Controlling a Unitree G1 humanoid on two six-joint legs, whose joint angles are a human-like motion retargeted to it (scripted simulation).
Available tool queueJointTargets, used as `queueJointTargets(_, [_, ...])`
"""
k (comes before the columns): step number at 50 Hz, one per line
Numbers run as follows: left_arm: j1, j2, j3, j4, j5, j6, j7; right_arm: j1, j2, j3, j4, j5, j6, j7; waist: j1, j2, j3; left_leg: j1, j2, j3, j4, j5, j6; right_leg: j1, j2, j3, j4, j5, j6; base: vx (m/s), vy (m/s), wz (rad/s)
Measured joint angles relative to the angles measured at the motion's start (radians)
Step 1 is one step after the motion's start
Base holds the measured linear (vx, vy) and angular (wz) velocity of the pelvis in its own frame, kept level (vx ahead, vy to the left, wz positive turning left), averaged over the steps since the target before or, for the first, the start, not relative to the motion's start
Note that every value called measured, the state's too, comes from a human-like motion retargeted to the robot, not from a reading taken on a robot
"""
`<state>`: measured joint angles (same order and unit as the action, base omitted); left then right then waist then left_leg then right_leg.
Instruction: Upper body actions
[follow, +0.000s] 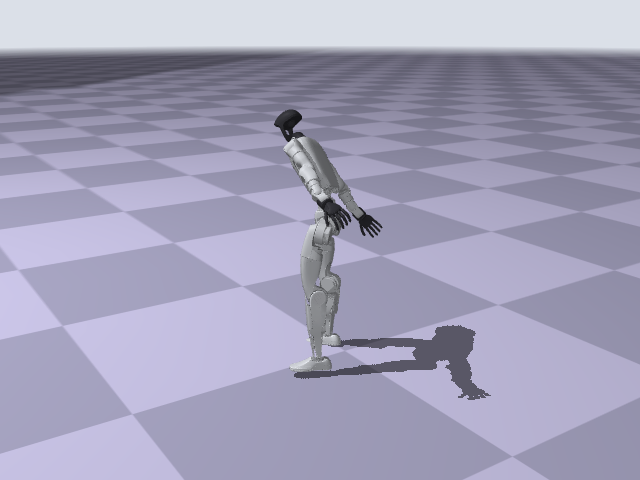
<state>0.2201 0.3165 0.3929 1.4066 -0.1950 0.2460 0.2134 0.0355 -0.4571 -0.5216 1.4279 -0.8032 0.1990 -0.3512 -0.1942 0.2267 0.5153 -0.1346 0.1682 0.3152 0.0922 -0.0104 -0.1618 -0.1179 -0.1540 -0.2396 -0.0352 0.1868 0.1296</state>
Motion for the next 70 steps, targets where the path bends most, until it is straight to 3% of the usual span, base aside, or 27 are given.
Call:
queueJointTargets(5, [-0.032, 0.002, 0.079, -0.060, -0.092, -0.005, 0.050, -0.028, 0.038, 0.002, -0.074, -0.037, -0.050, 0.172, 0.096, -0.013, -0.129, 0.022, -0.075, -0.090, -0.004, -0.005, -0.001, 0.097, -0.060, -0.087, -0.003, -0.049, -0.009, -0.07, 0.08, 1.14])
queueJointTargets(12, [-0.082, -0.080, 0.049, -0.156, -0.099, -0.067, -0.067, -0.033, 0.139, -0.001, -0.097, 0.021, -0.142, 0.342, 0.251, -0.062, -0.251, 0.042, -0.119, -0.162, 0.000, -0.009, 0.009, 0.204, -0.082, -0.180, -0.015, -0.098, -0.015, -0.07, -0.07, 0.74])
queueJointTargets(15, [-0.083, -0.082, -0.021, -0.146, 0.021, -0.063, -0.098, -0.024, 0.147, 0.019, -0.088, -0.042, -0.130, 0.364, 0.308, -0.088, -0.286, 0.042, -0.128, -0.179, -0.006, -0.006, 0.010, 0.225, -0.088, -0.201, -0.014, -0.114, -0.012, -0.07, -0.06, 0.47])
queueJointTargets(18, [-0.085, -0.056, -0.099, -0.110, 0.197, -0.008, -0.124, -0.018, 0.136, 0.028, -0.074, -0.115, -0.124, 0.377, 0.345, -0.110, -0.313, 0.029, -0.129, -0.192, -0.014, 0.005, 0.005, 0.232, -0.094, -0.217, -0.012, -0.128, -0.005, -0.10, -0.06, 0.46])
queueJointTargets(26, [-0.038, 0.016, -0.175, -0.033, 0.515, 0.031, -0.074, -0.016, 0.067, 0.021, -0.071, -0.126, -0.155, 0.419, 0.308, -0.123, -0.369, -0.051, -0.120, -0.247, -0.016, 0.035, -0.012, 0.219, -0.079, -0.243, -0.022, -0.144, -0.005, -0.08, 0.04, 0.52])
queueJointTargets(30, [-0.038, 0.061, -0.137, -0.047, 0.499, 0.049, -0.040, -0.015, 0.040, -0.028, -0.088, -0.047, -0.179, 0.392, 0.279, -0.121, -0.353, -0.127, -0.130, -0.309, 0.055, 0.003, 0.018, 0.217, -0.073, -0.297, -0.045, -0.132, -0.004, -0.17, 0.05, 0.73])
queueJointTargets(35, [-0.042, 0.146, -0.062, -0.058, 0.483, 0.045, -0.018, -0.017, -0.021, -0.090, -0.091, 0.019, -0.197, 0.350, 0.322, -0.104, -0.269, -0.142, -0.092, -0.201, 0.094, 0.001, 0.027, 0.204, -0.083, -0.300, -0.043, -0.112, 0.005, -0.18, 0.20, 0.00])
queueJointTargets(44, [0.066, 0.289, 0.036, 0.024, 0.545, 0.030, 0.033, -0.218, -0.206, -0.045, -0.098, 0.288, -0.229, 0.334, 0.288, -0.046, -0.003, -0.222, -0.094, -0.213, 0.109, 0.037, 0.060, 0.130, -0.118, -0.310, -0.036, -0.052, 0.043, -0.40, 0.34, -0.04])
queueJointTargets(48, [0.142, 0.340, 0.039, 0.082, 0.503, 0.046, 0.066, -0.239, -0.267, 0.001, -0.133, 0.420, -0.281, 0.251, 0.321, -0.008, 0.005, -0.337, -0.125, -0.244, 0.027, 0.134, 0.058, 0.019, -0.128, -0.323, -0.045, -0.021, 0.043, -0.46, 0.22, 0.81])
queueJointTargets(53, [0.212, 0.343, 0.035, 0.149, 0.454, 0.068, 0.119, -0.280, -0.341, 0.017, -0.184, 0.408, -0.245, 0.220, 0.384, 0.083, 0.005, -0.496, -0.139, -0.267, -0.018, 0.210, 0.043, -0.121, -0.136, -0.365, -0.052, 0.020, 0.047, -0.43, 0.12, 0.90])
queueJointTargets(55, [0.242, 0.313, 0.065, 0.180, 0.355, 0.089, 0.144, -0.314, -0.360, 0.033, -0.206, 0.405, -0.236, 0.220, 0.432, 0.110, 0.005, -0.560, -0.139, -0.289, -0.021, 0.225, 0.052, -0.189, -0.133, -0.351, -0.052, 0.040, 0.047, -0.35, 0.08, 0.04])
queueJointTargets(58, [0.242, 0.230, 0.183, 0.186, -0.016, 0.102, 0.196, -0.384, -0.389, 0.077, -0.234, 0.441, -0.235, 0.231, 0.485, 0.156, 0.005, -0.654, -0.138, -0.303, -0.024, 0.249, 0.047, -0.272, -0.132, -0.364, -0.052, 0.053, 0.048, -0.32, 0.01, 0.31])
queueJointTargets(60, [0.217, 0.163, 0.288, 0.158, -0.319, 0.035, 0.249, -0.416, -0.400, 0.096, -0.260, 0.445, -0.239, 0.243, 0.504, 0.194, 0.005, -0.706, -0.149, -0.323, -0.029, 0.263, 0.036, -0.307, -0.137, -0.390, -0.052, 0.052, 0.047, -0.21, -0.03, 0.87])
queueJointTargets(63, [0.175, 0.097, 0.359, 0.119, -0.601, -0.170, 0.274, -0.444, -0.426, 0.126, -0.285, 0.434, -0.212, 0.249, 0.562, 0.254, 0.005, -0.768, -0.172, -0.357, -0.042, 0.285, 0.029, -0.352, -0.140, -0.412, -0.052, 0.050, 0.041, -0.04, -0.06, 0.86])
queueJointTargets(65, [0.163, 0.080, 0.336, 0.118, -0.668, -0.263, 0.305, -0.457, -0.438, 0.146, -0.299, 0.422, -0.185, 0.243, 0.615, 0.284, 0.005, -0.803, -0.182, -0.369, -0.053, 0.296, 0.022, -0.383, -0.144, -0.422, -0.052, 0.050, 0.042, -0.02, -0.13, 0.57])
queueJointTargets(70, [0.084, 0.098, 0.240, 0.151, -0.669, -0.336, 0.410, -0.514, -0.388, 0.119, -0.316, 0.380, -0.083, 0.223, 0.800, 0.293, 0.005, -0.880, -0.189, -0.352, -0.076, 0.309, 0.017, -0.490, -0.163, -0.403, -0.052, 0.071, 0.048, -0.09, -0.29, 0.17])
